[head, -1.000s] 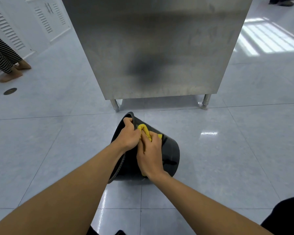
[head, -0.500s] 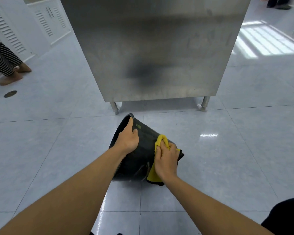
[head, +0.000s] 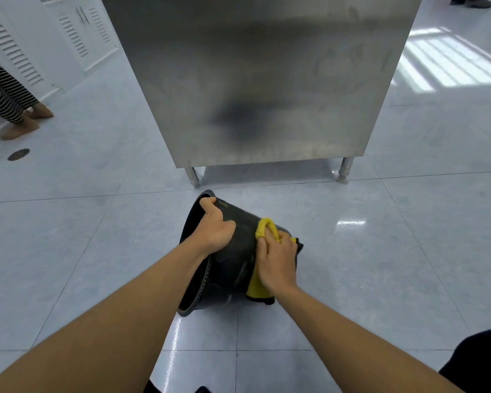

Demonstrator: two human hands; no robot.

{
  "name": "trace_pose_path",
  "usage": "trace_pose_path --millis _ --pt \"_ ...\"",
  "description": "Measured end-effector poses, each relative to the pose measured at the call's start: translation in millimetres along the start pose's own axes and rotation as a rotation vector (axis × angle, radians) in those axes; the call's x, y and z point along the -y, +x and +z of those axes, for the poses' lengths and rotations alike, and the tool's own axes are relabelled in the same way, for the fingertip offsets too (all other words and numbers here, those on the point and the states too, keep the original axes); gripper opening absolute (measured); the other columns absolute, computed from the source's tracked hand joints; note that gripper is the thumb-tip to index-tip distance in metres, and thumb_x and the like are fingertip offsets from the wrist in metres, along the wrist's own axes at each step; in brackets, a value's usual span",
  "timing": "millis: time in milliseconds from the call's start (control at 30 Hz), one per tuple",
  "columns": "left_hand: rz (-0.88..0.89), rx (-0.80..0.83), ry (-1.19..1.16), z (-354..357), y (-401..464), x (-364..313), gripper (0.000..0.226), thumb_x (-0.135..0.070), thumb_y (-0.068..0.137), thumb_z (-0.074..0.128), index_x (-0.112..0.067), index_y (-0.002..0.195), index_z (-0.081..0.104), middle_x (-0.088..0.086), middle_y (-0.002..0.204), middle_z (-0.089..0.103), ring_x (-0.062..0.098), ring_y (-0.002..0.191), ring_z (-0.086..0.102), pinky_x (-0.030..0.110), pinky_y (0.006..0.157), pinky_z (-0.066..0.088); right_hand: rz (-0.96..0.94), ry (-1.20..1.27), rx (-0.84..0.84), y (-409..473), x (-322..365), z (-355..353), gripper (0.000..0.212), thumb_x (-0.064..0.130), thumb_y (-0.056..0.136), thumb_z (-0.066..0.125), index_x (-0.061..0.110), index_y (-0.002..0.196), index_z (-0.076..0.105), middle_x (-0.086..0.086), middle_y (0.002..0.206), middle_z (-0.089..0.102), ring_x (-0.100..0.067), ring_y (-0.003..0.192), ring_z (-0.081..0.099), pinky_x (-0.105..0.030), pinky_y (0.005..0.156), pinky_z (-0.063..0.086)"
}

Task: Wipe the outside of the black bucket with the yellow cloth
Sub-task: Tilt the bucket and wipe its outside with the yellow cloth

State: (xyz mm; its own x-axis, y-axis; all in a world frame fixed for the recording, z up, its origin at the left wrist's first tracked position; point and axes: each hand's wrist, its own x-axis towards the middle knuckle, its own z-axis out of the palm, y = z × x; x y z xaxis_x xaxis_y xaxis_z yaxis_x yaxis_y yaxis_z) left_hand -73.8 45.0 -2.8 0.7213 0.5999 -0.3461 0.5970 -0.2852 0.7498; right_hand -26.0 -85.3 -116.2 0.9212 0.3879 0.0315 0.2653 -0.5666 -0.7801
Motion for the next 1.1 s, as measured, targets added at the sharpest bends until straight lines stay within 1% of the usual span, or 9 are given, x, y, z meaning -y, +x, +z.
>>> trace_pose_path --millis 100,167,333,500,600,733,867,1033,1100 --pt "-0.009 0.031 0.02 -4 -1 1 0.073 -0.009 0.096 0.045 -0.021 0.152 0.0 0.003 0.091 0.053 0.026 0.078 0.064 0.038 0.066 0.055 0.191 -0.073 0.061 5 -29 -9 0.04 0.037 0.105 0.031 0.022 0.137 0.051 -0.01 0.136 0.043 -0.033 0.124 0.036 -0.044 0.102 0.039" --pt "0.006 0.041 0.115 -3 -1 5 0.078 -0.014 0.098 0.041 -0.03 0.154 -0.011 0.01 0.083 0.058 0.028 0.071 0.058 0.04 0.063 0.05 0.262 -0.102 0.101 6 -40 -13 0.04 0.036 0.106 0.028 0.022 0.138 0.049 -0.013 0.137 0.042 -0.036 0.122 0.038 -0.043 0.101 0.038" --pt "-0.007 0.014 0.165 0 0 10 0.078 -0.022 0.096 0.035 -0.039 0.153 -0.014 0.021 0.096 0.067 0.025 0.069 0.052 0.038 0.062 0.044 0.308 -0.051 0.071 3 -41 -12 0.04 0.032 0.107 0.03 0.018 0.137 0.051 -0.015 0.134 0.043 -0.037 0.119 0.043 -0.04 0.102 0.037" --pt "-0.049 0.042 0.057 -4 1 8 0.083 -0.015 0.091 0.035 -0.041 0.152 -0.016 0.013 0.077 0.054 0.017 0.053 0.041 0.034 0.054 0.037 0.13 0.063 0.003 -1 -17 0 0.036 0.032 0.105 0.038 0.015 0.129 0.059 -0.01 0.124 0.047 -0.028 0.109 0.049 -0.033 0.098 0.042" --pt "-0.051 0.01 0.015 -1 3 4 0.082 -0.013 0.092 0.036 -0.033 0.154 -0.016 0.009 0.061 0.045 0.017 0.05 0.041 0.031 0.049 0.035 -0.043 0.136 -0.004 -6 12 4 0.032 0.033 0.104 0.04 0.019 0.121 0.063 -0.006 0.115 0.051 -0.016 0.099 0.046 -0.023 0.086 0.037" --pt "-0.033 -0.044 -0.034 -2 3 0 0.067 -0.011 0.094 0.037 -0.015 0.15 0.001 0.007 0.071 0.049 0.018 0.062 0.048 0.033 0.058 0.039 -0.199 0.251 0.048 -17 49 4 0.032 0.037 0.105 0.041 0.026 0.123 0.064 0.002 0.11 0.049 -0.01 0.093 0.048 -0.021 0.079 0.041" --pt "-0.019 -0.035 -0.071 -4 1 -4 0.052 -0.009 0.095 0.038 -0.01 0.14 0.013 0.005 0.085 0.049 0.015 0.075 0.051 0.033 0.071 0.044 -0.219 0.361 0.062 -23 64 3 0.033 0.04 0.105 0.042 0.028 0.129 0.061 0.005 0.111 0.048 -0.003 0.092 0.053 -0.016 0.082 0.047" --pt "-0.006 0.037 -0.087 -5 -2 -5 0.078 -0.008 0.092 0.046 -0.021 0.154 0.001 0.012 0.117 0.056 0.019 0.096 0.058 0.031 0.079 0.05 -0.25 0.198 0.01 -15 45 4 0.041 0.041 0.104 0.039 0.026 0.14 0.054 0.005 0.125 0.048 -0.012 0.114 0.045 -0.024 0.096 0.044" --pt "0.001 0.093 -0.037 -3 -5 -4 0.091 -0.007 0.092 0.049 -0.026 0.156 -0.013 0.009 0.104 0.06 0.02 0.087 0.061 0.033 0.075 0.052 -0.19 0.089 0.017 -12 33 6 0.044 0.044 0.104 0.035 0.028 0.142 0.05 0.002 0.137 0.044 -0.019 0.127 0.037 -0.032 0.102 0.042"
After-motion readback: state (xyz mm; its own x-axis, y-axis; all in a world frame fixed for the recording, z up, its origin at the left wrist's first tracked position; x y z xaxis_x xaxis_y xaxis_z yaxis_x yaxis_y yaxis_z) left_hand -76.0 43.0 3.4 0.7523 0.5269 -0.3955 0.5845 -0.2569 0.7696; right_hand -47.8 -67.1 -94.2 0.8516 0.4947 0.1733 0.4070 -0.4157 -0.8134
